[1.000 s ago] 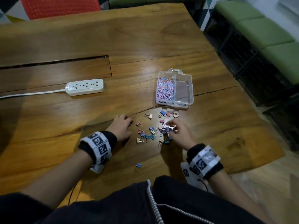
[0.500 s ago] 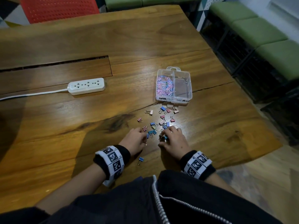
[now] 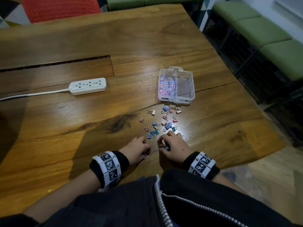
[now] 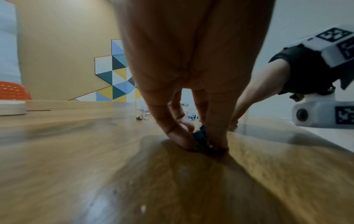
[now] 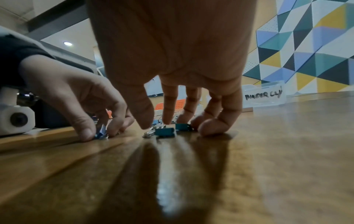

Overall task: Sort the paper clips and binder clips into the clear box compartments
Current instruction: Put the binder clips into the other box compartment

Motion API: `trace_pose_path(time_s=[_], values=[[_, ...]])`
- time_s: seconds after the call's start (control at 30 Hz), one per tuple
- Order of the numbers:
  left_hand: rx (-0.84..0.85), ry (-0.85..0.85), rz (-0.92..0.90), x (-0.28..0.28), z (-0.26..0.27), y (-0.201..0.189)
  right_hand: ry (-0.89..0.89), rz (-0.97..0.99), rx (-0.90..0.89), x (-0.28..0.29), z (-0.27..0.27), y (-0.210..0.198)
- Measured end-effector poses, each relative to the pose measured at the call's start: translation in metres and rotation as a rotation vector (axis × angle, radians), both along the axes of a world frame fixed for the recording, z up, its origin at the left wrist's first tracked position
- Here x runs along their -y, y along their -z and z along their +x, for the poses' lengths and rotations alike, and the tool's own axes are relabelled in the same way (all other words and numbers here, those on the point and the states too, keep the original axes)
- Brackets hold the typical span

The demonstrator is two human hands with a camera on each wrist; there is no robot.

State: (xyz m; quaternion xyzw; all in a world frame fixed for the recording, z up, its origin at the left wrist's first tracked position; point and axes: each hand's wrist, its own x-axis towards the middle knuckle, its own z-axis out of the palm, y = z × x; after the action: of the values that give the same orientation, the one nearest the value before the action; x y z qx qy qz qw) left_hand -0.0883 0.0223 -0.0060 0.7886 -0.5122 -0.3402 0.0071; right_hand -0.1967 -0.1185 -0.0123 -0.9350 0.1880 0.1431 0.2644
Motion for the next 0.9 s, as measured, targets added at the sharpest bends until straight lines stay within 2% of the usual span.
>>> trace_pose_path(time_s=[0.13, 0.27, 0.43, 0.57, 0.67, 0.73, 0.9], values=[[-0.044, -0.04, 0.034, 0.007, -0.003, 0.0, 0.024, -0.015, -0.036, -0.003, 0.002, 0.002], [-0.028, -0.06, 0.005, 0.015, -0.003, -0.002, 0.06, 0.061, -0.06, 0.002, 0.004, 0.001], [0.036, 0.002, -0.074, 0.019, -0.003, -0.001, 0.083, 0.127, 0.057, 0.014, 0.002, 0.002], [0.003, -0.028, -0.084, 0.023, -0.001, -0.002, 0.083, 0.131, 0.104, 0.021, -0.001, 0.003], [-0.025, -0.083, -0.08, 0.026, 0.003, -0.003, 0.2, 0.234, 0.12, 0.038, 0.006, -0.003], [-0.079, -0.141, -0.098, 0.029, 0.008, -0.004, 0.29, 0.29, 0.206, 0.059, 0.016, -0.017], [-0.216, -0.346, -0.17, 0.059, 0.026, -0.017, 0.47, 0.287, 0.352, 0.121, 0.058, -0.057]])
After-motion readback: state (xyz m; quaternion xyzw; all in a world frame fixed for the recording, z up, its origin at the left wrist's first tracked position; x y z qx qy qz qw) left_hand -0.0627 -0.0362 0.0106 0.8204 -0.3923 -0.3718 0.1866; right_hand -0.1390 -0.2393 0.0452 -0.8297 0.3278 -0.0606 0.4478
